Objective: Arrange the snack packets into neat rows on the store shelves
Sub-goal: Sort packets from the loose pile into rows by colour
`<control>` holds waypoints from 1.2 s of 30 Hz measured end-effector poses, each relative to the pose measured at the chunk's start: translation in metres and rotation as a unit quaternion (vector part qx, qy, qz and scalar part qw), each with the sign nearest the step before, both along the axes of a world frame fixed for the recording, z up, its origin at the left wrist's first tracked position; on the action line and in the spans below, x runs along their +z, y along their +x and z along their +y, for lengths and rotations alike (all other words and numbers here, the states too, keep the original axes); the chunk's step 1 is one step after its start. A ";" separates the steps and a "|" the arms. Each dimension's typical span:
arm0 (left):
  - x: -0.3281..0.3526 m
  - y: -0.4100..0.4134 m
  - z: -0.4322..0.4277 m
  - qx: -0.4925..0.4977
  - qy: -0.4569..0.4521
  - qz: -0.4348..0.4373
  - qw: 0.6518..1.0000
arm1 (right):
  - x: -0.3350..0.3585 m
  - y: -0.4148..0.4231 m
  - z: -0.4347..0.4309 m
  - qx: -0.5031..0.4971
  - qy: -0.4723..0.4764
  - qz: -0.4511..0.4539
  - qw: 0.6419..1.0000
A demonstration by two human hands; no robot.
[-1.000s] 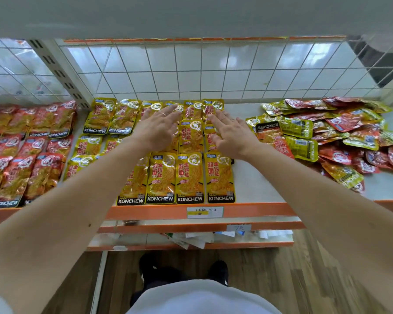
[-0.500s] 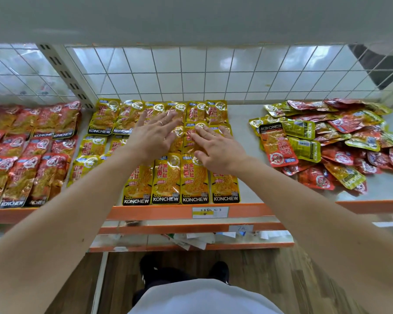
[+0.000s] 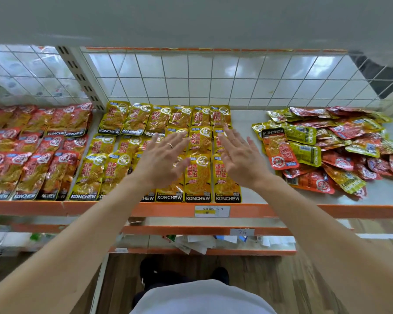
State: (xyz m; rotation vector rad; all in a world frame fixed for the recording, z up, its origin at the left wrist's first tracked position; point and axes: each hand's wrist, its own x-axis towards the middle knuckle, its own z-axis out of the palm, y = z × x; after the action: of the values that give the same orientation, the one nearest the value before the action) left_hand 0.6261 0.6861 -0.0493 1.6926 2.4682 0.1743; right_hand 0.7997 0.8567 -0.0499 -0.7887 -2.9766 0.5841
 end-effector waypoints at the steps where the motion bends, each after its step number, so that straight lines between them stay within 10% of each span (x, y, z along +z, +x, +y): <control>1: -0.001 0.012 -0.002 -0.020 -0.007 0.001 1.000 | -0.004 0.007 -0.002 0.006 -0.002 -0.015 1.000; 16: 0.002 0.059 0.000 0.002 0.008 -0.011 1.000 | 0.002 0.040 -0.006 -0.016 -0.009 0.022 1.000; 36: 0.021 0.118 0.137 -0.219 0.004 0.092 0.971 | 0.025 0.147 0.056 -0.217 0.057 -0.003 0.975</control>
State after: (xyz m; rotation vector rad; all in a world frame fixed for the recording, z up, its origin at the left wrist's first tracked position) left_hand 0.7444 0.8235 -0.0288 2.2945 2.1313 -0.0242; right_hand 0.9466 0.9126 -0.0250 -1.3699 -2.6759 0.3812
